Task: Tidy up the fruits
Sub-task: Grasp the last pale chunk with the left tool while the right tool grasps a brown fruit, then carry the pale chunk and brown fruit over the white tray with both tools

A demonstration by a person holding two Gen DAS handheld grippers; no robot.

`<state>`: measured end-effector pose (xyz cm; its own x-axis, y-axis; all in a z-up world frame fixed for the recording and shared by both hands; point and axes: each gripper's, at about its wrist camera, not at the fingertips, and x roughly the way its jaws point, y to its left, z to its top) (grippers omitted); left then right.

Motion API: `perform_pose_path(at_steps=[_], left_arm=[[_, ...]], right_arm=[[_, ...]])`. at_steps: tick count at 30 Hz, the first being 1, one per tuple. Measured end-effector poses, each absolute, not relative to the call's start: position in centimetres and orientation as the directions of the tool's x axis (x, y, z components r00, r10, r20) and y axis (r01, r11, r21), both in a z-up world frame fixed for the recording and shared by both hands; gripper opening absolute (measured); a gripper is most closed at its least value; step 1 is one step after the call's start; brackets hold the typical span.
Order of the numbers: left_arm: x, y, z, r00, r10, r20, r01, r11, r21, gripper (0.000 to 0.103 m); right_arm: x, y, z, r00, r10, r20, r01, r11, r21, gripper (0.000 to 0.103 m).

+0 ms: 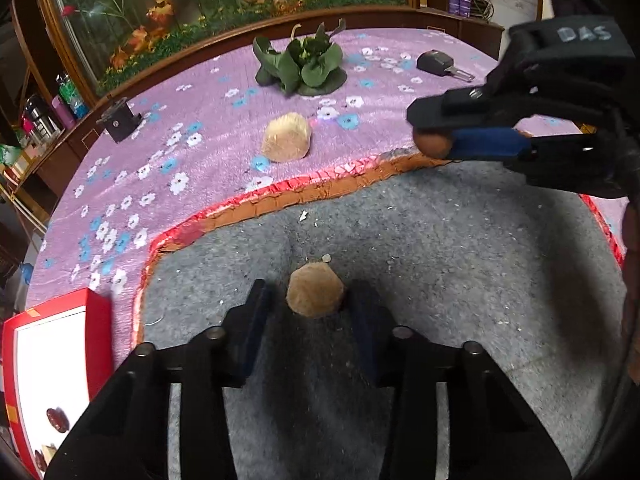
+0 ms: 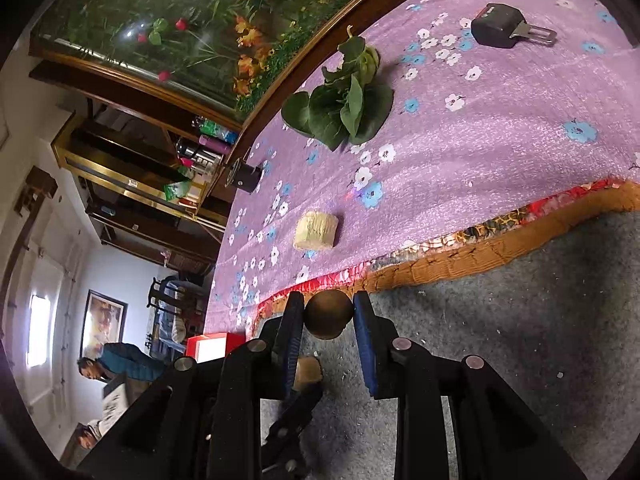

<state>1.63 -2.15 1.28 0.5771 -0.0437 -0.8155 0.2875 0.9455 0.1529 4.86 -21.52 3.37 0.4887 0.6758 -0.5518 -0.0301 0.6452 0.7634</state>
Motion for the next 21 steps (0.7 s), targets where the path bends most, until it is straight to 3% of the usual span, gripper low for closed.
perform_pose_path(at_steps=[6, 14, 21], left_arm=[[1.2, -2.7, 1.2, 0.609, -0.039, -0.792, 0.291, 0.94, 0.177, 0.028], [-0.2, -1.9, 2.1, 0.644, -0.017, -0.764, 0.223, 0.96, 0.167, 0.028], [-7.0, 2.5, 6.3, 0.75, 0.037, -0.66, 0.111, 0.977, 0.181, 0.028]], right_arm=[[4.8, -20.9, 3.4, 0.474, 0.687, -0.55, -0.042, 0.642, 0.765, 0.026], [4.7, -20.1, 3.6, 0.477, 0.701, -0.531, -0.074, 0.633, 0.77, 0.026], [4.3, -18.1, 3.9, 0.462, 0.722, -0.515, -0.146, 0.634, 0.759, 0.026]])
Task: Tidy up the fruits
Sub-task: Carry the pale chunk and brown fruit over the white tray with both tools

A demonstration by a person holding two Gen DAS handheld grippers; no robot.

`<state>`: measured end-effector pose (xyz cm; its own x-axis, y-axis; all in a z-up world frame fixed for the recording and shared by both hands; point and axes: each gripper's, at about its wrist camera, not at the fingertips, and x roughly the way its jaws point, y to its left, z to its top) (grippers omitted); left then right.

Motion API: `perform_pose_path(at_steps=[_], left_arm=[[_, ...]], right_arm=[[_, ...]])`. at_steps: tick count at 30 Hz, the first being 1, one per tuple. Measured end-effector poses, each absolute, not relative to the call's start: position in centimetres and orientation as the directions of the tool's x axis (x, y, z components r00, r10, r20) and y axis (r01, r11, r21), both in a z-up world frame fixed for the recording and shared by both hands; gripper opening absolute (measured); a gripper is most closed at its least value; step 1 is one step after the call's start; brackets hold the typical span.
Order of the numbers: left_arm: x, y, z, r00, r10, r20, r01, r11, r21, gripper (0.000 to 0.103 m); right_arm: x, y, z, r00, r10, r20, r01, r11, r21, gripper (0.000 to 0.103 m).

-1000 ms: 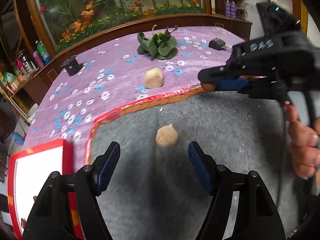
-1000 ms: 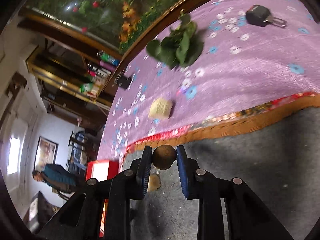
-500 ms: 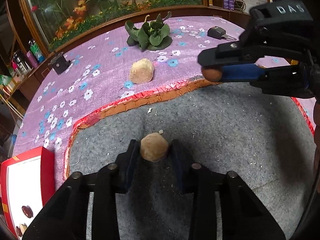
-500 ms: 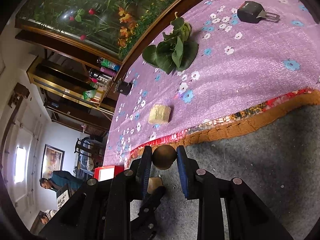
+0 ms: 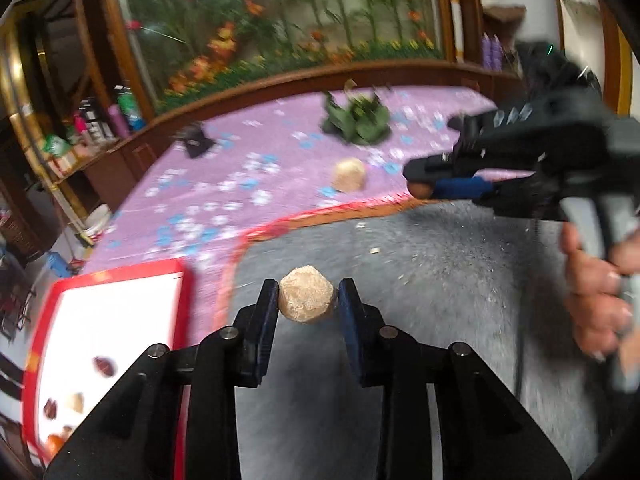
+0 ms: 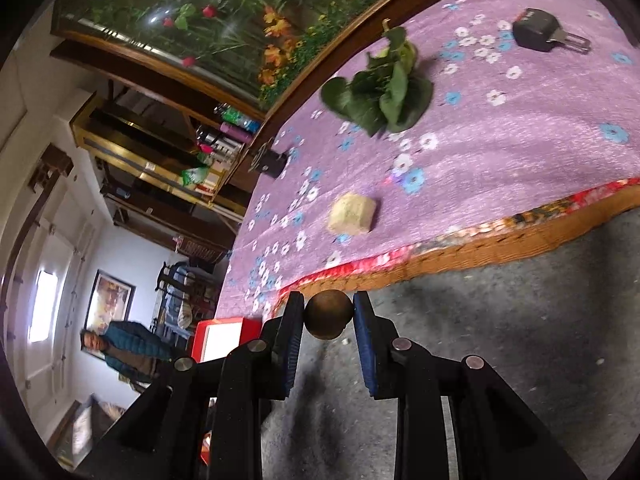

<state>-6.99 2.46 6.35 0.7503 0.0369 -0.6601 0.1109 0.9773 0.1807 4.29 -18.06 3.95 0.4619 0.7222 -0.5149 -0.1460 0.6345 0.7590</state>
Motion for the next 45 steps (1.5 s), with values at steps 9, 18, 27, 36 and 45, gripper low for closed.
perform_pose_path(at_steps=[9, 18, 27, 36, 45], left_arm=[[-15.5, 11.6, 10.0, 0.814, 0.176, -0.553, -0.083, 0.978, 0.191, 0.028], [-17.2, 20.3, 11.4, 0.799, 0.373, -0.473, -0.317, 0.928, 0.197, 0.028], [-17.6, 23.7, 10.0, 0.772, 0.4, -0.495, -0.366, 0.915, 0.17, 0.028], [-17.7, 25.7, 9.0, 0.739, 0.45, -0.502, -0.423, 0.889, 0.174, 0.028], [-17.5, 26.7, 8.4, 0.725, 0.458, -0.514, -0.435, 0.883, 0.174, 0.028]], right_arm=[[2.1, -13.1, 4.1, 0.348, 0.821, -0.451, -0.231, 0.542, 0.808, 0.025], [-4.1, 1.4, 8.8, 0.188, 0.871, -0.453, -0.489, 0.484, 0.726, 0.025], [-6.9, 8.7, 6.5, 0.091, 0.848, -0.522, -0.536, 0.483, 0.692, 0.025], [-7.3, 10.5, 5.6, 0.111, 0.803, -0.585, -0.571, 0.534, 0.624, 0.025], [-8.6, 11.2, 5.8, 0.131, 0.791, -0.598, -0.603, 0.543, 0.585, 0.025]])
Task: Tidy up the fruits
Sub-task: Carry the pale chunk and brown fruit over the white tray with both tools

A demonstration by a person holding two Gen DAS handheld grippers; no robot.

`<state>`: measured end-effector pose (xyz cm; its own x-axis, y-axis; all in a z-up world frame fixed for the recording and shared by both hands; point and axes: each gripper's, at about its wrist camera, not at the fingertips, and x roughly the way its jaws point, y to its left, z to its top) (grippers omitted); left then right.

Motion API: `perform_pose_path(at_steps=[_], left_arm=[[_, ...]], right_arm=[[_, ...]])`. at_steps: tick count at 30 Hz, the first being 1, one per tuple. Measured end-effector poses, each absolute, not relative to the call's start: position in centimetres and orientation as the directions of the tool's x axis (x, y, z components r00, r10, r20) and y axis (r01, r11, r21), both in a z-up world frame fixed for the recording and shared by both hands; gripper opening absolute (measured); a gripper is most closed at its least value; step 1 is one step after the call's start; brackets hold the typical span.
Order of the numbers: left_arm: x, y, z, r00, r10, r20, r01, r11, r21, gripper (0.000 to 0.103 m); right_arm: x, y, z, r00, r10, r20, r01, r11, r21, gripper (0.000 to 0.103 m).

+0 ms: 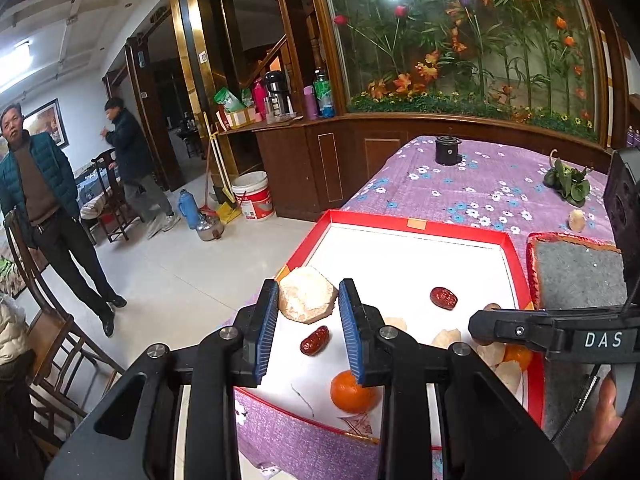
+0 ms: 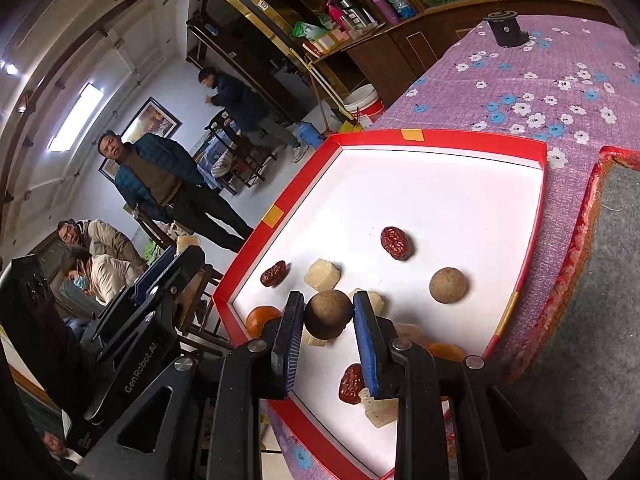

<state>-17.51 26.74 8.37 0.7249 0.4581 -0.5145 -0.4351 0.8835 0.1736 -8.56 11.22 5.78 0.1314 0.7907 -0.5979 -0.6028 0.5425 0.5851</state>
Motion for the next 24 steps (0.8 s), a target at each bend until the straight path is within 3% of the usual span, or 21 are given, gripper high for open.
perform_pose_path(at_steps=[24], left_arm=[[-17.0, 27.8, 7.7, 0.719, 0.455, -0.525, -0.446, 0.882, 0.154, 0.028]], right_arm=[[-9.2, 10.5, 6.8, 0.193, 0.787, -0.586, -0.634, 0.556, 0.538, 0.025]])
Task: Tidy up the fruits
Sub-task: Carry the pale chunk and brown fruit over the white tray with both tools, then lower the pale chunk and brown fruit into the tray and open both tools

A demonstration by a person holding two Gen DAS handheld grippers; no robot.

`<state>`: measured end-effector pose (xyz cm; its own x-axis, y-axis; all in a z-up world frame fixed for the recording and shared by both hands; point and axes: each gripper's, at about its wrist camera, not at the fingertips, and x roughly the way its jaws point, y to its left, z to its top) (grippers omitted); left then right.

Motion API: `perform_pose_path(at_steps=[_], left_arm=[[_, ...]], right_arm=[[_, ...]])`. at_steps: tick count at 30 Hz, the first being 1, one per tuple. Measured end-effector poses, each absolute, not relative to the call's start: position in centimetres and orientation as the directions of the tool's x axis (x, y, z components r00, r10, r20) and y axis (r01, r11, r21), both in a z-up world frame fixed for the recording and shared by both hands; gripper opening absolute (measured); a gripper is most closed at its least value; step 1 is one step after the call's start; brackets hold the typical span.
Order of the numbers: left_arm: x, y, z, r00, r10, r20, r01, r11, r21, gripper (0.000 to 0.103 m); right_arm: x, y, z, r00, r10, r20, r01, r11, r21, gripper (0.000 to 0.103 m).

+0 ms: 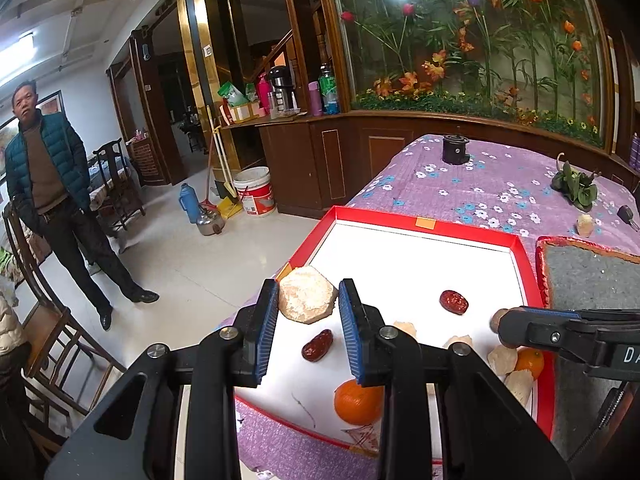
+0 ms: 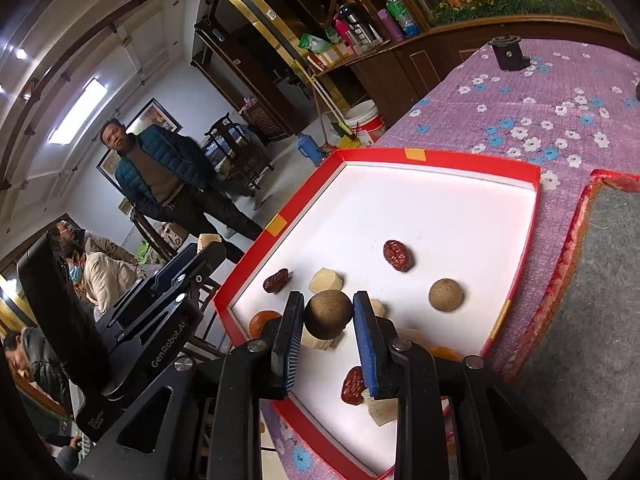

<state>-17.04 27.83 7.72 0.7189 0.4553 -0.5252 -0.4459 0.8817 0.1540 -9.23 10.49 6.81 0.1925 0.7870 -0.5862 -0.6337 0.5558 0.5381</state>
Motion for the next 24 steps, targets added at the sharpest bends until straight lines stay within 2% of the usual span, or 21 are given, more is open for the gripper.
perform_pose_path(at_steps=[18, 24], left_arm=[[-15.7, 25.6, 7.2, 0.731, 0.429, -0.531, -0.394, 0.9, 0.186, 0.028], [-15.2, 24.9, 6.9, 0.728, 0.428, -0.536, -0.381, 0.902, 0.203, 0.028]], right_arm=[[-7.9, 8.7, 5.7, 0.241, 0.768, -0.593, -0.596, 0.599, 0.534, 0.025], [-7.9, 8.3, 5.5, 0.253, 0.785, -0.566, -0.605, 0.584, 0.541, 0.025]])
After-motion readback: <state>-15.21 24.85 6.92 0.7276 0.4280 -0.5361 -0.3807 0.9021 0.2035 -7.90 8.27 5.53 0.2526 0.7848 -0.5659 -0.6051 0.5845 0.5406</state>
